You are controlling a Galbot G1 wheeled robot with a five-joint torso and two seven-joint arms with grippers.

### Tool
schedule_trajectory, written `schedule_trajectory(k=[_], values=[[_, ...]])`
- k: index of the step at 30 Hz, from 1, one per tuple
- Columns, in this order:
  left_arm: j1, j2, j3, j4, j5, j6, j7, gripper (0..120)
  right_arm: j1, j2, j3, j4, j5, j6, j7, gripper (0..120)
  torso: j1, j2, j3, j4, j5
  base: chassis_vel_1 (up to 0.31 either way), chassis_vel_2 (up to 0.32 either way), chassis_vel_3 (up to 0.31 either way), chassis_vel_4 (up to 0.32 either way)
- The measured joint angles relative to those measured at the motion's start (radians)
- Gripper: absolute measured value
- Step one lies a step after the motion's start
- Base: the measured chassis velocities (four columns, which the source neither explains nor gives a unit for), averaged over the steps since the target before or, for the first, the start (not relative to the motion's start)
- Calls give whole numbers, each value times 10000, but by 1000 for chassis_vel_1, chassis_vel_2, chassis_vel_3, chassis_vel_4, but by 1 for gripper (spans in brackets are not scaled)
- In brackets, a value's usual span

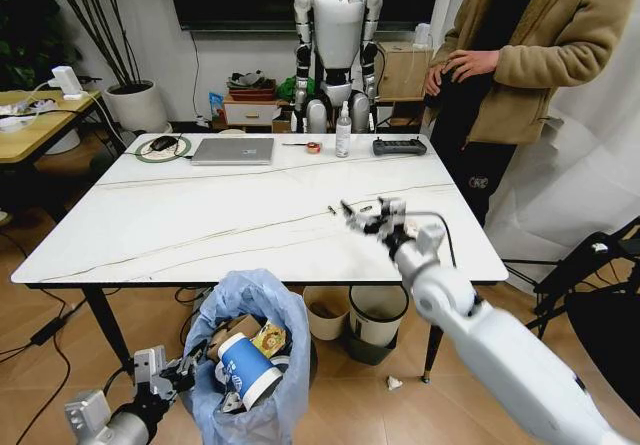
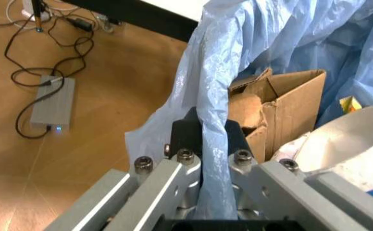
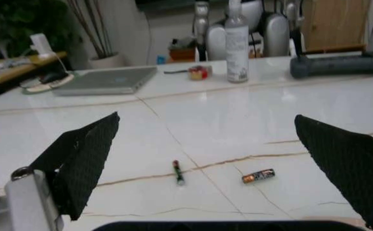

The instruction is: Pick up the trash bin and place the trash from the table into it.

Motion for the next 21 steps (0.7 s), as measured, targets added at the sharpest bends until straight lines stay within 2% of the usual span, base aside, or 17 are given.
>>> schedule_trajectory(k=[3,6,14,21], values=[[18,2,-63,-50,-6,-3,0,0,586,773,62,-1118,-162,-827,-2,100,1,0,1,1,-1,0,0,0,0],[22,-15,-83,-87,-18,-4,0,0,865,1236,47,-1754,-501,-1221,-6,100,0,0,0,2,-2,0,0,0,0],[22,-56,-101,-92,-19,-3,0,0,1185,1946,-5,-3000,-1057,-1342,-29,100,-1,0,-1,-2,-1,0,0,0,0],[20,-60,-123,-107,-26,-6,-1,0,1429,2223,37,-3949,-1255,-1236,-83,100,-1,0,-1,-2,0,0,0,0,0]])
